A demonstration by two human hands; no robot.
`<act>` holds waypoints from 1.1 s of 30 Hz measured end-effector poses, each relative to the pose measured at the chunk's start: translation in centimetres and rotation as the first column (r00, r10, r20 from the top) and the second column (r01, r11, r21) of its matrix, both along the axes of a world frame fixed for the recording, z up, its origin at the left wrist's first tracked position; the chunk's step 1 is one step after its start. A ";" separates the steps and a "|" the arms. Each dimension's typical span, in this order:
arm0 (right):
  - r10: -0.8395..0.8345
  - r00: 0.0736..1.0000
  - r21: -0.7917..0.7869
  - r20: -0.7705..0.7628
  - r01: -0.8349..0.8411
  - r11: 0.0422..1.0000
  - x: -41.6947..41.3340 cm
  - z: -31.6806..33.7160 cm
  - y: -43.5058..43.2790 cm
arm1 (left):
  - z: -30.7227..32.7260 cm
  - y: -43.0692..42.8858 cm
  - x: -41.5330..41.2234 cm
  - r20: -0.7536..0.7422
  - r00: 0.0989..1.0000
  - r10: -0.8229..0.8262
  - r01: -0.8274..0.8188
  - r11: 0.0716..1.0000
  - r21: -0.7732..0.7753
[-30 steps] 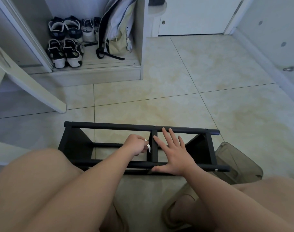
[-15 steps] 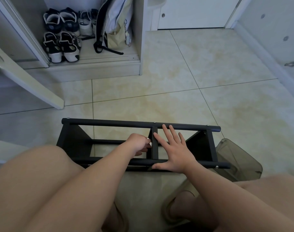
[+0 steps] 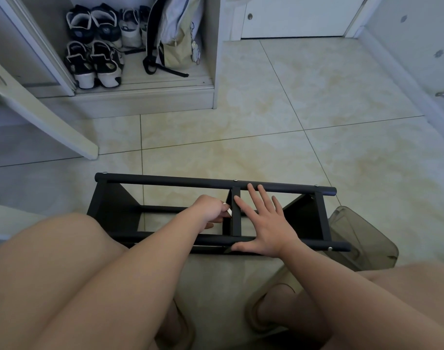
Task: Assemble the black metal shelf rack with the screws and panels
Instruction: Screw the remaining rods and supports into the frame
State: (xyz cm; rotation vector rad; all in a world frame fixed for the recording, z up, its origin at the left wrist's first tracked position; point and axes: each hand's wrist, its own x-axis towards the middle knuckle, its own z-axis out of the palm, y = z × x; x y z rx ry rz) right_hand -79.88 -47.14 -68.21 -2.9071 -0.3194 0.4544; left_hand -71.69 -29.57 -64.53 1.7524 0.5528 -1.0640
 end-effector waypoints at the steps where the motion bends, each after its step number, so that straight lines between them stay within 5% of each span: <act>1: -0.001 1.000 0.001 0.001 0.001 1.000 0.0 0.0 0.0 | 0.0 0.0 0.0 0.007 1.000 -0.030 0.030 0.999 0.018; 33: 0.002 0.999 0.017 0.033 -0.002 1.000 0.0 -0.3 -0.1 | -1.5 1.1 0.1 -0.047 0.972 -0.232 0.230 0.972 -0.041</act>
